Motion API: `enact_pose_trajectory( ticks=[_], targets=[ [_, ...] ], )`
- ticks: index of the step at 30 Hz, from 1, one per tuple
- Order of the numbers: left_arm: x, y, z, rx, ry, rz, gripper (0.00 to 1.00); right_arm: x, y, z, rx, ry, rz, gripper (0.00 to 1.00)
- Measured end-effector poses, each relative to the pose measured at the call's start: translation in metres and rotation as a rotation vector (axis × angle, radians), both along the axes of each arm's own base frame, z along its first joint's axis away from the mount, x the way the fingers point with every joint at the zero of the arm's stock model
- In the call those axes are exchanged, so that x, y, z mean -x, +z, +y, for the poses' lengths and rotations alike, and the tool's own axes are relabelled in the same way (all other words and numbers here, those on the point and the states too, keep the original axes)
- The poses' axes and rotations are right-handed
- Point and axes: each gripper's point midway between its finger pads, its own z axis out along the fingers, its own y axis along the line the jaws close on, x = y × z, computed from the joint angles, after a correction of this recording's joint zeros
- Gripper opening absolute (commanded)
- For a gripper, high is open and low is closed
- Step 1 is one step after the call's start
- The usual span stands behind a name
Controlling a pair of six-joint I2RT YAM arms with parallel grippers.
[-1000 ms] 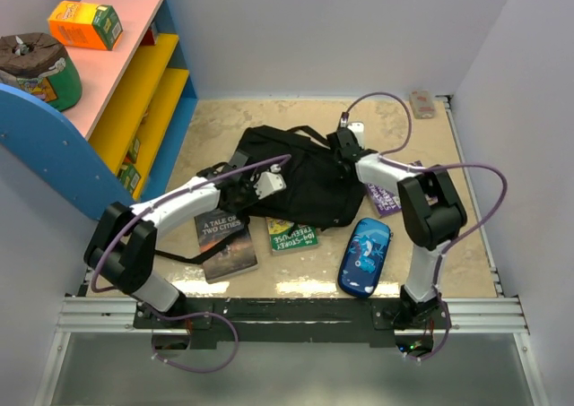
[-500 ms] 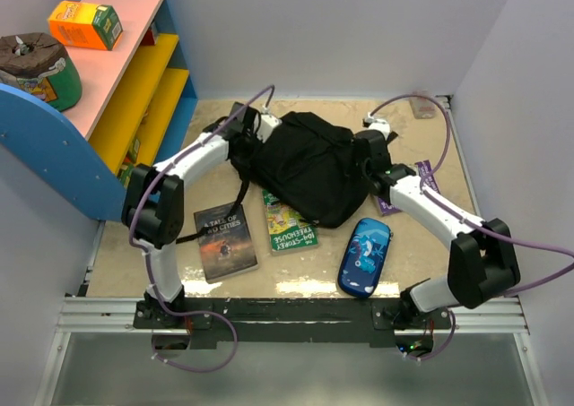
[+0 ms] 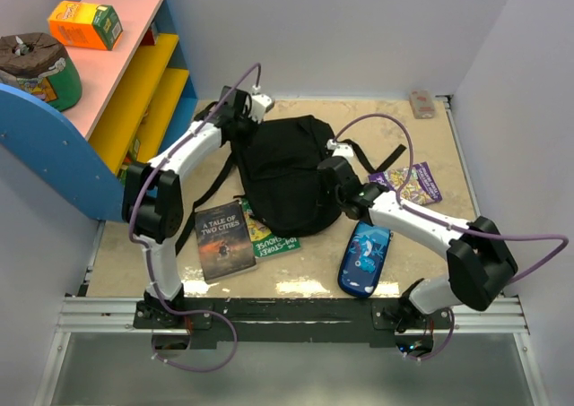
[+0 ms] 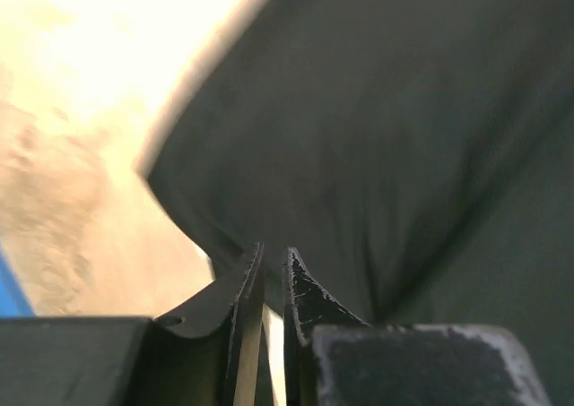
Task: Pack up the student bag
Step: Adjust the student bag at the center of the board.
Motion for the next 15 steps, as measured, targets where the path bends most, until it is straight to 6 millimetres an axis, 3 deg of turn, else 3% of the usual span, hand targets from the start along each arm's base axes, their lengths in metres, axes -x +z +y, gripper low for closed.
enact_pose_trajectory(
  ticks=[6, 9, 11, 14, 15],
  targets=[
    [0.087, -0.033, 0.005, -0.040, -0.271, 0.128, 0.20, -0.010, -0.031, -0.027, 0.078, -0.087, 0.071, 0.00],
    [0.123, -0.025, 0.002, -0.045, -0.458, 0.111, 0.28, -0.019, -0.043, -0.040, 0.104, -0.127, 0.103, 0.00],
    [0.137, -0.016, -0.004, -0.046, -0.565, 0.066, 0.31, -0.024, -0.047, -0.043, 0.116, -0.144, 0.110, 0.01],
    [0.159, -0.005, -0.020, -0.081, -0.734, -0.019, 0.34, -0.027, -0.045, -0.043, 0.120, -0.149, 0.108, 0.10],
    [0.165, -0.006, -0.025, -0.092, -0.777, -0.037, 0.34, -0.028, -0.043, -0.043, 0.121, -0.149, 0.106, 0.18]
  ],
)
